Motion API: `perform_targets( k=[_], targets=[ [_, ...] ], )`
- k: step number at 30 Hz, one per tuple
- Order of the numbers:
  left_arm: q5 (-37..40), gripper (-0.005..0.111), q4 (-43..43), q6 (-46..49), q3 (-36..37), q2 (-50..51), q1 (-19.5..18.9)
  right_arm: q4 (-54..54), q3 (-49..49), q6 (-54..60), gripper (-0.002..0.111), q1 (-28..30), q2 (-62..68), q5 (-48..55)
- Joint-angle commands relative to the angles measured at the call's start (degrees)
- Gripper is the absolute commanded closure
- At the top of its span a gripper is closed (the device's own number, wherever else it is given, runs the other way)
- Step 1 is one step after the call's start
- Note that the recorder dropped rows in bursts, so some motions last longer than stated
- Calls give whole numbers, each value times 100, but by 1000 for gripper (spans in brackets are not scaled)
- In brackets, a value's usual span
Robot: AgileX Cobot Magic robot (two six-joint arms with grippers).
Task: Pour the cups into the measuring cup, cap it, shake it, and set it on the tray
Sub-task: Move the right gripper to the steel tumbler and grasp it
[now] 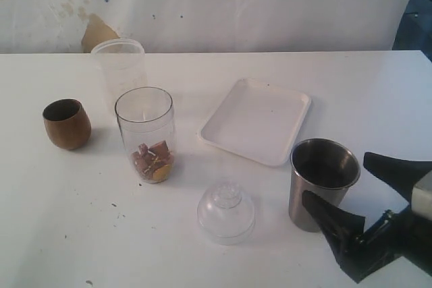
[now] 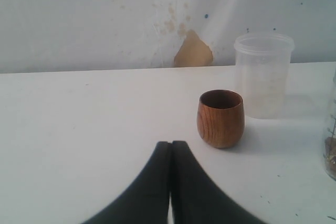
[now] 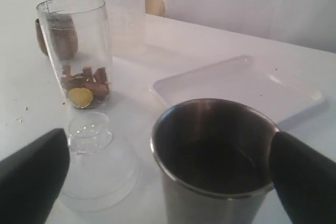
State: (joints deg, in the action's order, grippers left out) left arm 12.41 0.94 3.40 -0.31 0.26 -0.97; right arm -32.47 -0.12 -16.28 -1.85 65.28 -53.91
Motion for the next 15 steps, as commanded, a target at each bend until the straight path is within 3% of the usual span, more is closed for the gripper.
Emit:
perform_targets(
  k=[1,4,12,15],
  targets=[
    [-74,107,2,-12,31,-26,2,798,12,876,14,5,705,-406],
    [-74,107,2,-12,31,-26,2,1146,12,1341,14,5,843,-484],
    [-74,107,2,-12,31,-26,2,1089,-23,1174,13,5,843,-249],
    [-74,107,2,-12,31,-26,2,1077,-155,970,6,5,852,40]
  ],
)
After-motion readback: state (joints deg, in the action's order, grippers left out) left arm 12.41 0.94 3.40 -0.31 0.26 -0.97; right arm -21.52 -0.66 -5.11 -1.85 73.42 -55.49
